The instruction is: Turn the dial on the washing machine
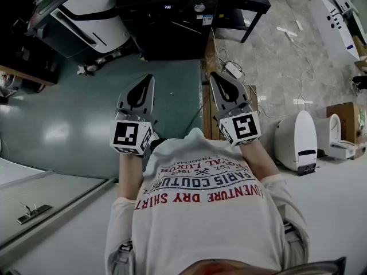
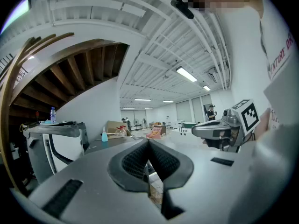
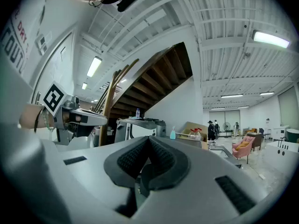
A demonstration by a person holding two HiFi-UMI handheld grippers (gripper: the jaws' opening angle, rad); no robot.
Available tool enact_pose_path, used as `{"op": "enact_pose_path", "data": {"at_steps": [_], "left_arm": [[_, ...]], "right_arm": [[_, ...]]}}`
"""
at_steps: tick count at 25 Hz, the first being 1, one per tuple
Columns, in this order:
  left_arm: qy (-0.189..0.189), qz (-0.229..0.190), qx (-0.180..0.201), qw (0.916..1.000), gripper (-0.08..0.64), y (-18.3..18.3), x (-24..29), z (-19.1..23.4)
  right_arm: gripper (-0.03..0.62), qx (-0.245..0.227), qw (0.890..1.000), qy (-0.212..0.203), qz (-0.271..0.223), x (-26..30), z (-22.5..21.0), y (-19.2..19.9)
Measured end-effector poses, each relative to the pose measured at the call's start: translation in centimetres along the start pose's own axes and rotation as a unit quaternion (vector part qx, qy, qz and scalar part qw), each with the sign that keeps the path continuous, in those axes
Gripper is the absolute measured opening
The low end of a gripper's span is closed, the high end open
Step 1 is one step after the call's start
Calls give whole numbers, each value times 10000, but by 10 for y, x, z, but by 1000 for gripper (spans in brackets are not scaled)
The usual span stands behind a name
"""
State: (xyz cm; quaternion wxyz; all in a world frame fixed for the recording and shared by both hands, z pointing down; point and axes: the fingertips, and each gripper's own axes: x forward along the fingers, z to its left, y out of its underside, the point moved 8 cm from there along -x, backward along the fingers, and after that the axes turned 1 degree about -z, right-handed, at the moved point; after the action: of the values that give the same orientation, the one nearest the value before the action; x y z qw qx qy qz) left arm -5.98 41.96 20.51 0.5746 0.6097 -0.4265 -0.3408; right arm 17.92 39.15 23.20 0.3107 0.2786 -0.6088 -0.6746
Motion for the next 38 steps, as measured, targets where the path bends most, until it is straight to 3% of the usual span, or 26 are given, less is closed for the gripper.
{"op": "enact_pose_path", "data": {"at_steps": [13, 18, 19, 21, 22, 31, 38], "left_arm": [[127, 55, -144, 9998, 15, 7, 10, -11], [242, 73, -208, 9995, 15, 9, 24, -19], [275, 87, -200, 9994, 15, 9, 26, -20], [285, 119, -190, 9993, 15, 10, 31, -18], [263, 134, -199, 9994, 15, 10, 33, -16], [198, 334, -340, 9987, 15, 29, 73, 37], [398, 451, -515, 9969, 15, 51, 155, 114]], "right_arm": [[28, 184, 9989, 313, 291, -10, -8, 10], [29, -195, 9990, 390, 29, -13, -21, 14], [62, -255, 9987, 442, -82, -12, -23, 12], [243, -199, 9980, 565, -188, -7, -28, 11], [270, -117, 9980, 609, -149, -4, -31, 13], [268, 7, 9965, 700, 459, 58, -55, 40], [268, -23, 9922, 821, 939, 159, -87, 58]]}}
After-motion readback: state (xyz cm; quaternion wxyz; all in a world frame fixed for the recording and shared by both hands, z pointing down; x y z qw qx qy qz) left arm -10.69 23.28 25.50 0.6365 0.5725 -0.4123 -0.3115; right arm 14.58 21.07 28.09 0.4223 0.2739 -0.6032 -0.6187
